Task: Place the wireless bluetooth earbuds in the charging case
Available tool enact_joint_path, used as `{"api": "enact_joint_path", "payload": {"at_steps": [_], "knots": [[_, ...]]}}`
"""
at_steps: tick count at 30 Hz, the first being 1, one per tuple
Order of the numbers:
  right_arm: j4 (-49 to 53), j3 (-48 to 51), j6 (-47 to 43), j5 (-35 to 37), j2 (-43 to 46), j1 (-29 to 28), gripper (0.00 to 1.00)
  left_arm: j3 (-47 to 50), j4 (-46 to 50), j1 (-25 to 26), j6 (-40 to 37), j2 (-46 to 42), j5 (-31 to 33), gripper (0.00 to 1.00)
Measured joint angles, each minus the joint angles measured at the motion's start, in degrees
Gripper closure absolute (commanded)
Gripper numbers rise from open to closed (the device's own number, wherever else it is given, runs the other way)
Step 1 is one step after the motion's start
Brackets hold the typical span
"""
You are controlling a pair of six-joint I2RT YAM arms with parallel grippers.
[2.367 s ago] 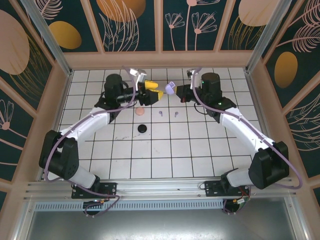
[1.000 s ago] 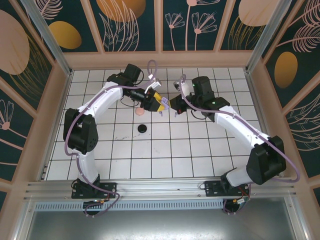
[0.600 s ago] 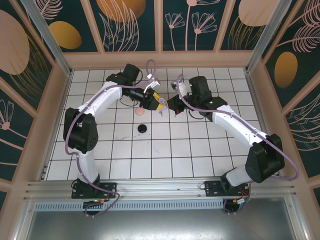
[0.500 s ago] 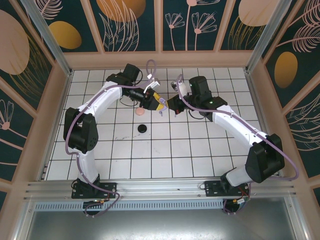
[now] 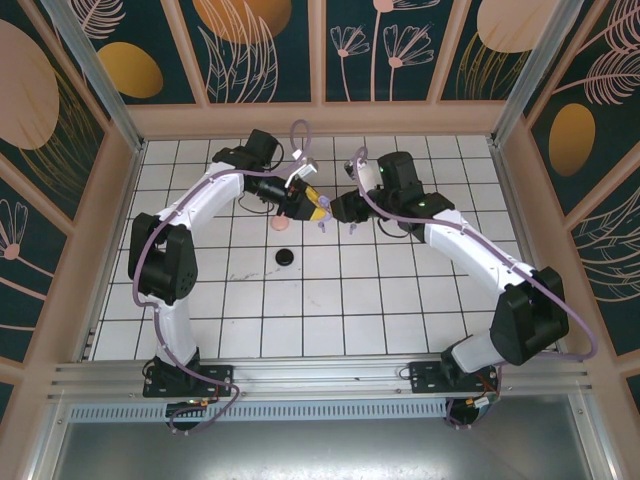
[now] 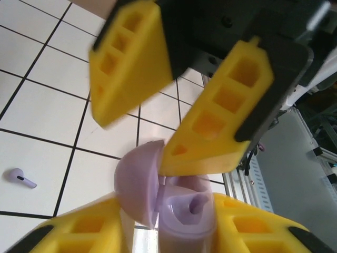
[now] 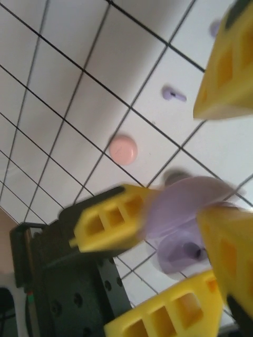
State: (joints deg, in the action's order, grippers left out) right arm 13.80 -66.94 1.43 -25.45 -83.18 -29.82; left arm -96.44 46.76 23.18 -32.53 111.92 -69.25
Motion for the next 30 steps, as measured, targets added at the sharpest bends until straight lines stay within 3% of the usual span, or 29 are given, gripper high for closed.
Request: {"api": "enact_joint_path", "payload": {"at_steps": [3, 6, 10, 15, 20, 30], "knots": [[-0.3, 0.0, 1.3, 1.5, 1.4, 0.4, 0.44, 3.0, -4.3, 0.4, 2.6, -0.7, -0.6, 1.00], [-0.3, 0.1, 2.8, 2.8, 4.3, 0.9, 0.44, 11.1, -14.9, 0.6, 9.7, -4.4, 0.4, 1.00], [-0.5, 1.2, 5.4, 4.0, 9.0, 1.7, 0.43, 22.2, -32.3, -0.7, 21.9, -12.3, 4.0, 1.00], [-0.5, 2.7, 8.6, 5.4, 10.7, 1.8, 0.43, 27.1, -47.3, -2.4, 30.2, -20.0, 9.7, 1.00], [-0.5, 3.1, 12.5, 9.1, 6.9, 1.8, 0.44, 33.2, -57.5, -2.4, 34.1, -26.6, 16.3, 1.00], [-0.2, 2.5, 17.2, 14.6, -8.7, 1.6, 0.47, 53.1, -80.2, -2.4, 39.4, -43.1, 32.3, 1.00]]}}
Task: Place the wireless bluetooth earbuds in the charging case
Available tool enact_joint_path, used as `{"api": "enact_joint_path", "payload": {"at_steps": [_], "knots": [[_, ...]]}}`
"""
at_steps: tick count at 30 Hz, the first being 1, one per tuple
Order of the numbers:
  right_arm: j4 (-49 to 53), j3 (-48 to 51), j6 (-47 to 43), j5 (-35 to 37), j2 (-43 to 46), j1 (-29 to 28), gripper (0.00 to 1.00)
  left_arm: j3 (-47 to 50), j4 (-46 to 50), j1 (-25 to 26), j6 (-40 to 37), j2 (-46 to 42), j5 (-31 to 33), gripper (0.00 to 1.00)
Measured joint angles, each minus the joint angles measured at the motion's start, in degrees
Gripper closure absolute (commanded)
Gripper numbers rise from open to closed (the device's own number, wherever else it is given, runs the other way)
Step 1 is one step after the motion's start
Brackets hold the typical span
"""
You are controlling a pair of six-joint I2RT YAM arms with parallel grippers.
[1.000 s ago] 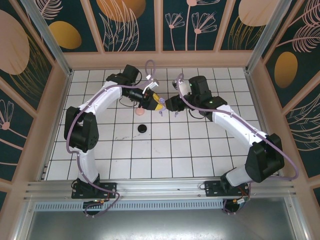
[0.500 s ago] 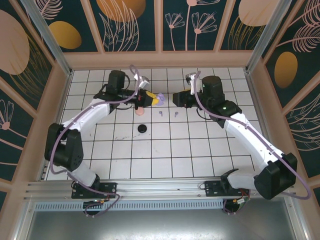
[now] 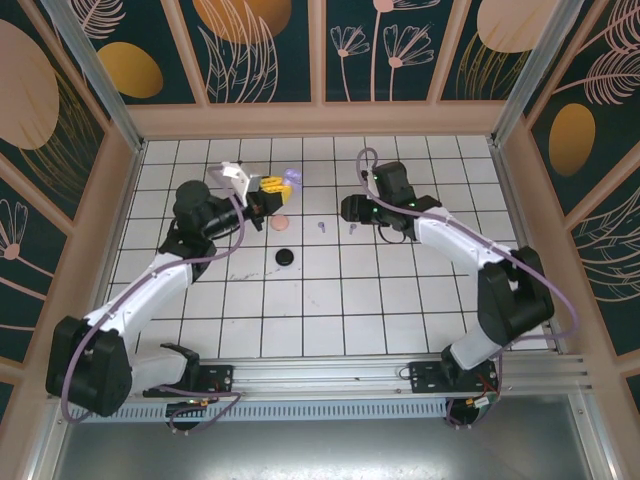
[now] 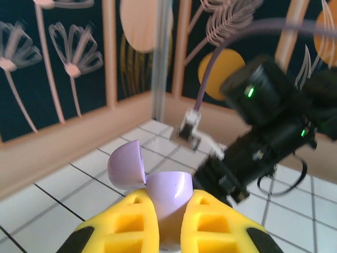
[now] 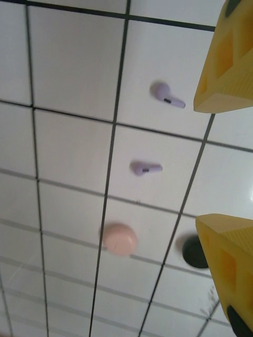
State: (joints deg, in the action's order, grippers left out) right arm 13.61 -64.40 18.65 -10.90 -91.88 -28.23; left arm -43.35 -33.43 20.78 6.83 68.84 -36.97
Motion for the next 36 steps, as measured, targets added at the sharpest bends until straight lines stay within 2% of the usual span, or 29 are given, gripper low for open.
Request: {"api": "enact_joint_path", "payload": {"at_steps": [7, 15, 18, 23, 28, 36], "knots": [[2.3, -8.6, 0.2, 3.5, -10.0, -2.5, 0.50, 6.2, -12.7, 0.0, 2.7, -4.1, 5.5, 1.00], [2.1, -9.5, 1.3, 4.9, -9.9, -3.5, 0.50, 6.2, -14.6, 0.0, 5.5, -2.6, 3.3, 1.00], [1.2, -6.5, 1.0, 4.6, -5.5, -3.1, 0.50, 6.1, -14.6, 0.0, 7.1, -0.1, 0.3, 1.00], [-1.4, -0.3, -0.8, 0.3, 8.4, 0.1, 0.51, 5.2, -14.8, 0.0, 10.3, 3.9, -5.1, 1.00], [-7.8, 5.4, 0.6, -4.3, 20.0, 1.9, 0.50, 5.2, -19.8, 0.0, 15.7, 6.5, -8.2, 1.00], [-18.9, 14.6, 7.3, -13.4, 28.2, 1.9, 0.52, 3.9, -27.8, 0.9, 24.2, 11.3, -13.4, 1.00]]}}
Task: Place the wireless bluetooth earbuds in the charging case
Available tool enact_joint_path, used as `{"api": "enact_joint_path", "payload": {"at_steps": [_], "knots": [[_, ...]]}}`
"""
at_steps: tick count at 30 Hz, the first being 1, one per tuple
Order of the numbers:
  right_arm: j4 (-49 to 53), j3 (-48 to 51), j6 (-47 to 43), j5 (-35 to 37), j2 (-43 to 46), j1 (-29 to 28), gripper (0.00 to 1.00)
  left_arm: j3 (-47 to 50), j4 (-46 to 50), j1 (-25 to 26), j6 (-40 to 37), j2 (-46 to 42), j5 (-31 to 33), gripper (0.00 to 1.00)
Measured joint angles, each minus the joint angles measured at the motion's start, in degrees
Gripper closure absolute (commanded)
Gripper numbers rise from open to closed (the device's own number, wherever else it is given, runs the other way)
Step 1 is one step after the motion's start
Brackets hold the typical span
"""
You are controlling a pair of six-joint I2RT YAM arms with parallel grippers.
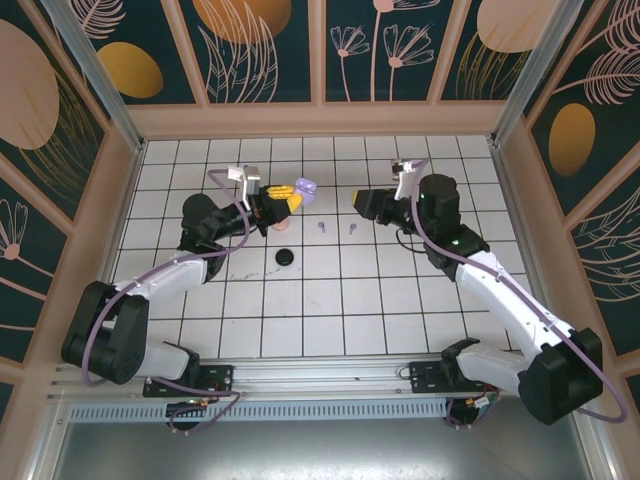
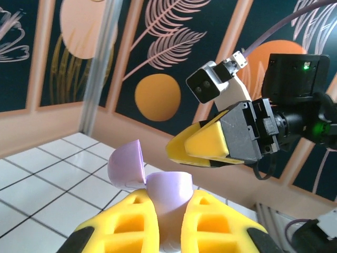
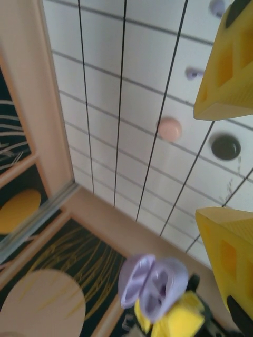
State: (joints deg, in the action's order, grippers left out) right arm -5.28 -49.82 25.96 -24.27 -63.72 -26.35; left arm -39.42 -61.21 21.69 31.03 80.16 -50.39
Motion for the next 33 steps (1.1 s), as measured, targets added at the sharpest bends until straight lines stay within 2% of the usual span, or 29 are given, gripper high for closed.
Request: {"api": "enact_joint_path", "payload": {"at_steps": [5, 11, 14, 17, 20, 24, 29, 33], "knots": [[-10.4, 4.6, 6.1, -3.0, 3.1, -0.8, 0.46, -0.2, -4.7, 1.8, 3.4, 0.3, 0.1, 1.00], [-19.2, 7.8, 12.0, -3.4, 4.3, -2.9, 0.48, -0.5, -13.6, 3.1, 9.1, 3.0, 1.7, 1.00], [-18.3, 6.2, 10.8, -4.8, 4.0, -3.4, 0.53, -1.4, -15.5, 3.6, 11.3, 4.7, 1.7, 1.00], [-12.6, 1.6, 5.6, -6.1, 3.0, -3.5, 0.57, -3.0, -14.8, 3.9, 12.2, 5.1, 0.8, 1.00], [-4.7, -3.5, -1.8, -5.8, 2.7, -3.6, 0.58, -5.6, -11.6, 4.1, 11.6, 5.1, -1.0, 1.00], [5.1, -7.2, -10.8, -4.3, 3.1, -3.3, 0.59, -8.5, -2.3, 4.2, 7.5, 5.1, -4.0, 1.00], [13.6, -7.5, -17.4, -2.1, 3.1, -2.1, 0.63, -12.6, 10.3, 4.2, 0.8, 8.0, -8.9, 1.00], [16.5, -7.4, -20.2, -1.0, 2.1, -1.0, 0.65, -16.3, 22.8, 4.2, -6.1, 11.6, -12.5, 1.00]]}}
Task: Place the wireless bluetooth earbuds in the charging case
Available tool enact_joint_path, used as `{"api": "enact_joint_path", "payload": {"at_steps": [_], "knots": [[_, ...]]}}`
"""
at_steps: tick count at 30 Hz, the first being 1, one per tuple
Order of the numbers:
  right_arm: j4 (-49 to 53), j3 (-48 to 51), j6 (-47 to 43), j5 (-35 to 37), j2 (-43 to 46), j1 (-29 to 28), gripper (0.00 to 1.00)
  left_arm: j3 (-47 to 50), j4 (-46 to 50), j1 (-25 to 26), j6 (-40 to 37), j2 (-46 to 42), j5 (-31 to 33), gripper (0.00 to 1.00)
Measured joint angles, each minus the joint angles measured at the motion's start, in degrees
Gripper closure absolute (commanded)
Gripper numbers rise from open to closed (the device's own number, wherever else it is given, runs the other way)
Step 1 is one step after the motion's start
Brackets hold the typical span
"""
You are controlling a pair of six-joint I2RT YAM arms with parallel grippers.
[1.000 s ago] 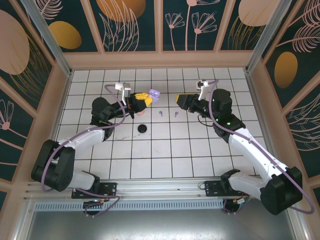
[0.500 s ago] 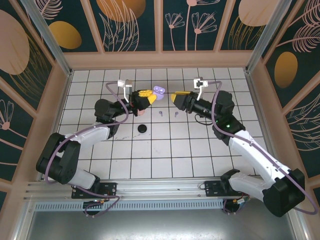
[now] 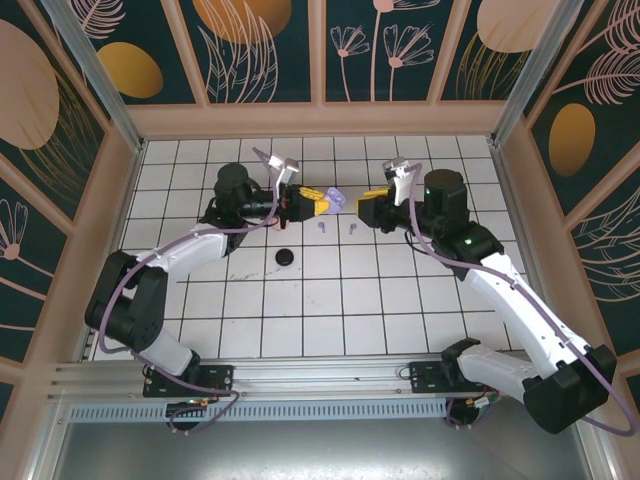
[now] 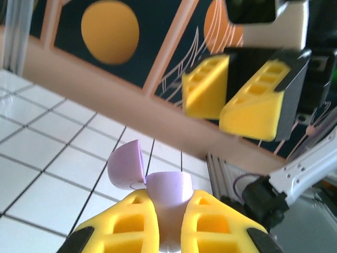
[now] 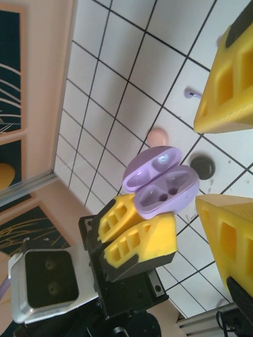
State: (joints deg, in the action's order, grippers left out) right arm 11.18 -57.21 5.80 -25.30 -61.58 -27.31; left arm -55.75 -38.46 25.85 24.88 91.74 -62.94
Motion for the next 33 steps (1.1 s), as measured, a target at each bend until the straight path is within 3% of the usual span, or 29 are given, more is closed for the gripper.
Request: {"api": "enact_joint_path", "payload": {"at_steps": [11, 33], "knots": [[0.8, 0.9, -2.3, -0.8, -5.6, 0.2, 0.66, -5.8, 19.2, 0.0, -12.0, 2.8, -7.0, 1.00], [0.1, 1.8, -2.5, -5.5, -10.0, -0.2, 0.70, -7.6, 24.0, 0.0, -15.3, 4.5, -9.6, 1.00]]}}
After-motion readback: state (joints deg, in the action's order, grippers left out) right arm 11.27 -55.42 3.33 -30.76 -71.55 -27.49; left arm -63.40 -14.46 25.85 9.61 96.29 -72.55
